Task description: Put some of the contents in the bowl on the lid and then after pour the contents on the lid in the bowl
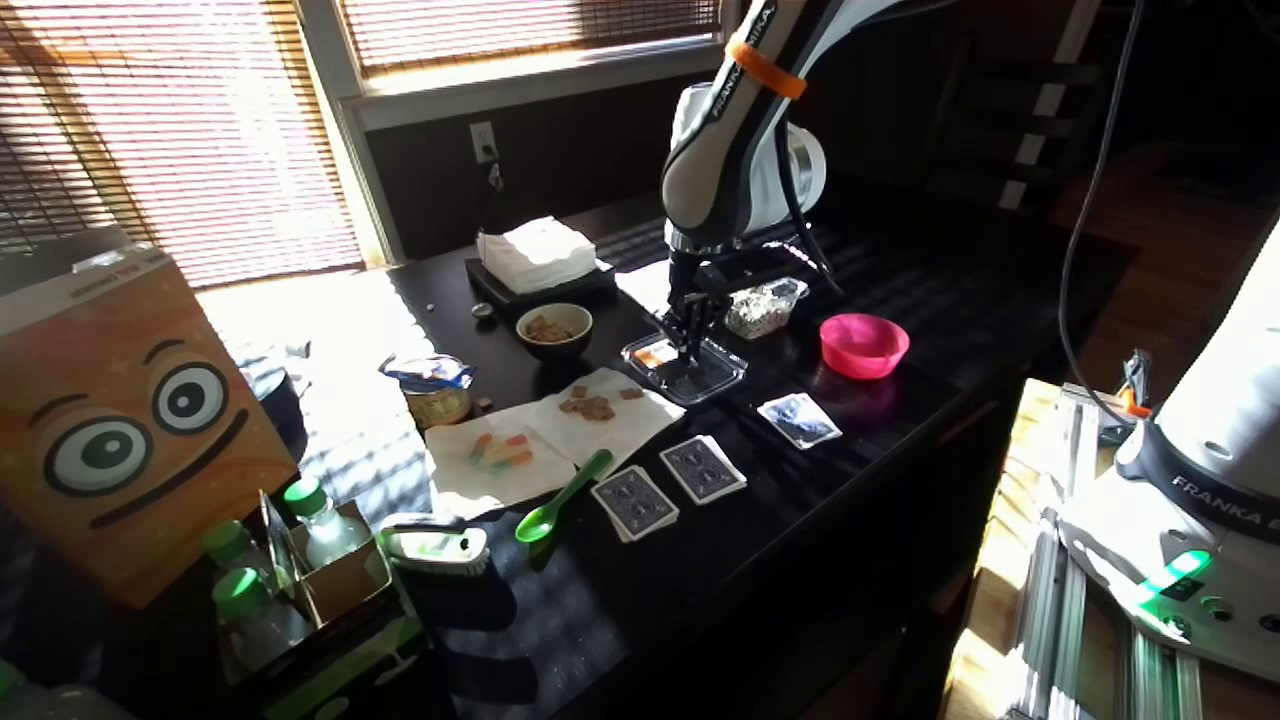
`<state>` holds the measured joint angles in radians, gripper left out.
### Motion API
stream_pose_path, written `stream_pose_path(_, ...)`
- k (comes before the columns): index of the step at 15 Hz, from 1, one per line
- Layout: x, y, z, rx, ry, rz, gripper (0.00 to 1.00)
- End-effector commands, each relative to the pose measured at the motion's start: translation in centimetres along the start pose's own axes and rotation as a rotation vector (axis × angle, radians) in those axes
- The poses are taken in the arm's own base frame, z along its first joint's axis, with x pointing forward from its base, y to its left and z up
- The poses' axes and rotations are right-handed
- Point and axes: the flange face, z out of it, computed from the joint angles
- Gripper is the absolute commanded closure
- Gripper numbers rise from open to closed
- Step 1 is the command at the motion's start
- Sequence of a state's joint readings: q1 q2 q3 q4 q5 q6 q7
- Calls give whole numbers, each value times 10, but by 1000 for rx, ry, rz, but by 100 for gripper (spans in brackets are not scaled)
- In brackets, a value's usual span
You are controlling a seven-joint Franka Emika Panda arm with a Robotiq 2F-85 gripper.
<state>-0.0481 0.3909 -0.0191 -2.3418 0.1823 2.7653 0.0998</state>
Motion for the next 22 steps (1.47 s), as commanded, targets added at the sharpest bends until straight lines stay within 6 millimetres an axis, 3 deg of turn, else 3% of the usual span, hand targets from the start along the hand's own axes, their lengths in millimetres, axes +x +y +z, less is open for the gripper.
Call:
stream_pose_path(1,10,2,8,-13,15,-1,97)
stream_pose_path(4,14,4,12,-15,13,5,97)
stream_pose_path(5,14,5,13,-16,13,8,86)
stream_pose_path(6,15,5,14,-16,13,11,62)
stream_pose_path(8,16,6,15,-14,14,14,58)
stream_pose_path(16,21,10,4,-8,34,16,3)
stream_pose_path(22,23,33,-4,21,24,-10,0)
